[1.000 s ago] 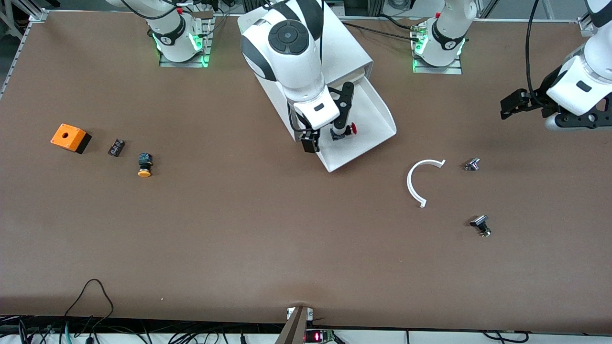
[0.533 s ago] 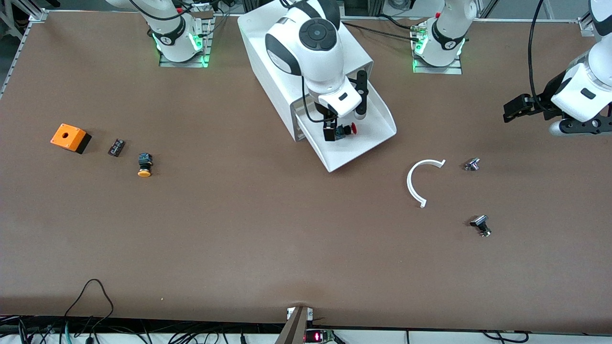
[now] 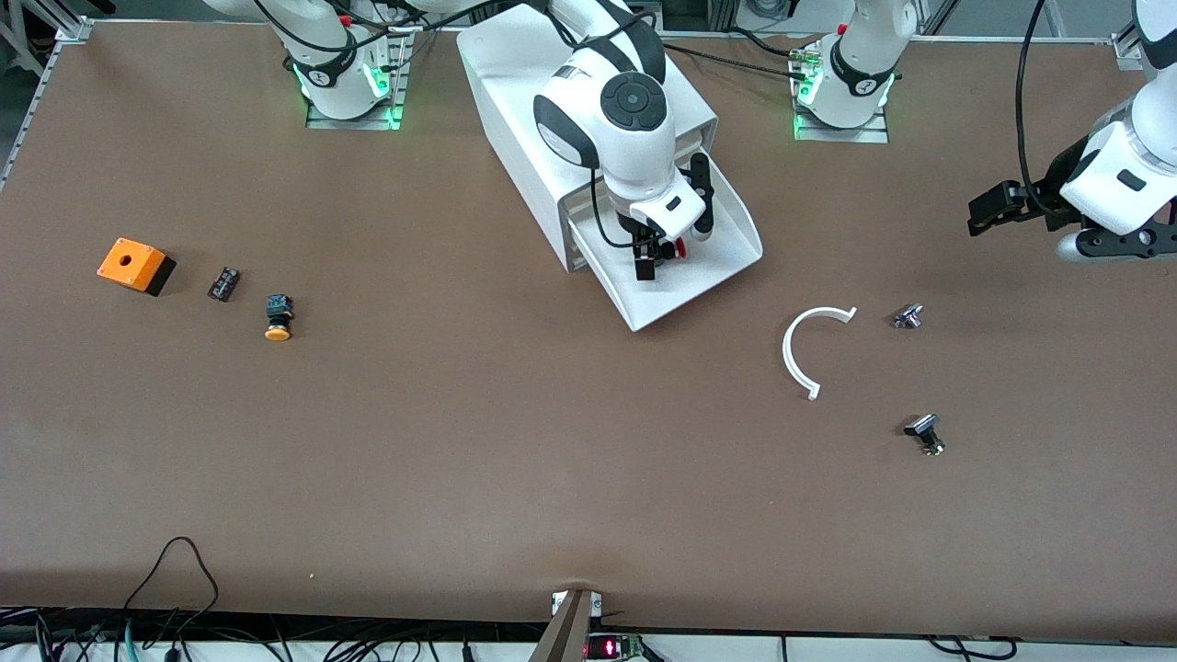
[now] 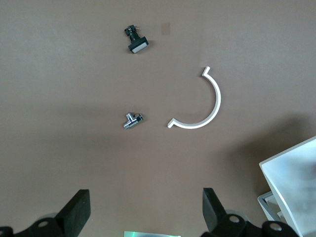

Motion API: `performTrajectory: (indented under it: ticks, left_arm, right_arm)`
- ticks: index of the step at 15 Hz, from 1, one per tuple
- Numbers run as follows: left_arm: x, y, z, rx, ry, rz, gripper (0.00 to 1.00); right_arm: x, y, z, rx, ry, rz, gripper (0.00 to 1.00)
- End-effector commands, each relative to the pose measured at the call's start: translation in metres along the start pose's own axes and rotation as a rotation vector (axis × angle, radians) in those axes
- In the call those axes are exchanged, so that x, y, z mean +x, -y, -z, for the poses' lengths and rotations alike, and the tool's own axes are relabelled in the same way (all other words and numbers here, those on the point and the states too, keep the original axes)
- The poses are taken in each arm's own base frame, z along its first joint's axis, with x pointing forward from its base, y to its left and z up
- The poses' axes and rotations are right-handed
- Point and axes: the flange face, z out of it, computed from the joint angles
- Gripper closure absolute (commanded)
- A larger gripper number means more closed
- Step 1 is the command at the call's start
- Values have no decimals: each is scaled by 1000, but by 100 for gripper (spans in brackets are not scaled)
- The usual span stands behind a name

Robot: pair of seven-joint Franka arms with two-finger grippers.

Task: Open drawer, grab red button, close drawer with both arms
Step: 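Lower the right gripper onto the red button and close it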

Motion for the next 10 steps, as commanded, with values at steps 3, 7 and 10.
performTrajectory:
  ticks: [3, 7, 10]
  left_arm:
    - [2, 2, 4, 13, 4, 10, 0]
    - [2, 2, 4, 13, 4, 10, 0]
    - [3, 4, 3, 12, 8, 13, 0]
  right_arm:
    - [5, -2, -7, -17, 10, 37, 0]
    - [14, 6, -17, -29, 5, 56, 0]
    - [13, 6, -21, -29, 7, 56, 1]
